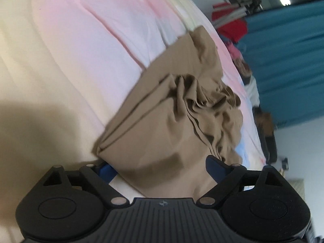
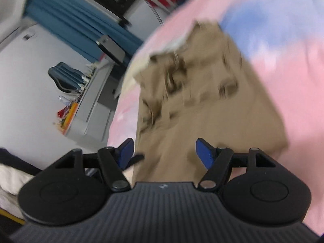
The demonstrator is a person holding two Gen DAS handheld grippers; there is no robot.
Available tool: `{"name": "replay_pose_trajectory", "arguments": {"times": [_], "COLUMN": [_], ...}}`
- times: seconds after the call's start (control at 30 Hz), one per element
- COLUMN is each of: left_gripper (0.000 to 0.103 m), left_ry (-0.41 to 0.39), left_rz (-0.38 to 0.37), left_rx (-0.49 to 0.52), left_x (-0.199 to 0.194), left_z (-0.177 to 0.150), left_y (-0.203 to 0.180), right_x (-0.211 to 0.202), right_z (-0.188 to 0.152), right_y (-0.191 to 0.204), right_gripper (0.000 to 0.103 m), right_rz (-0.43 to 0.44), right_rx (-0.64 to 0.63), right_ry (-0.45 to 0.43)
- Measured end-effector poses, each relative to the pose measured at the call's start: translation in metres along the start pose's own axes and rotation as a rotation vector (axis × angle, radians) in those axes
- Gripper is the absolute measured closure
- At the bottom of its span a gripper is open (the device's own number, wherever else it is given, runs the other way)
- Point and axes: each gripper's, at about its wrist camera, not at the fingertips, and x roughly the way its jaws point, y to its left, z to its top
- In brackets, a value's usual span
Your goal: Fold clothes
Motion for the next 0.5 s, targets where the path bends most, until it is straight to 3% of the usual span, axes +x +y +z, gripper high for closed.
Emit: {"name": "replay_pose_trajectory", "arguments": {"times": [0.03,0.17,0.23,0.3,0.33,0.5], "left_gripper": [0.013,0.042,0.056,0.079,0.085,0.090], "left_ry": [-0.008,-0.048,-0.057,-0.066,-0.070,-0.081], "left_rz": [-0.002,0.022,0.015,0.007,0.003,-0.063], "left_rx": [-0.012,-0.020,-0.035,-0.051,-0.059,-0.074], "left_x": [-0.001,-0.006,-0.007,-0.008,-0.008,-0.009], "left_z": [0.000,0.001,0.003,0.005,0.006,0.011], "left_y": [0.001,0.001,0.003,0.005,0.006,0.003], "right_x": [0.007,0.032,0.041,0.046,0.046,0.035], "right_z": [-0.003,-0.015,-0.020,-0.024,-0.025,-0.025], "right_y": [-0.006,-0.028,-0.032,-0.037,-0.039,-0.046], "right_gripper": [0.032,0.032,0.032,0.032,0.032,0.033], "right_rz": [0.017,0.091,0.106,0.105,0.097,0.031], "right_rx": [0.050,0.238,0.281,0.315,0.326,0.355], "right_ry": [0.042,0.175,0.205,0.218,0.217,0.138]}}
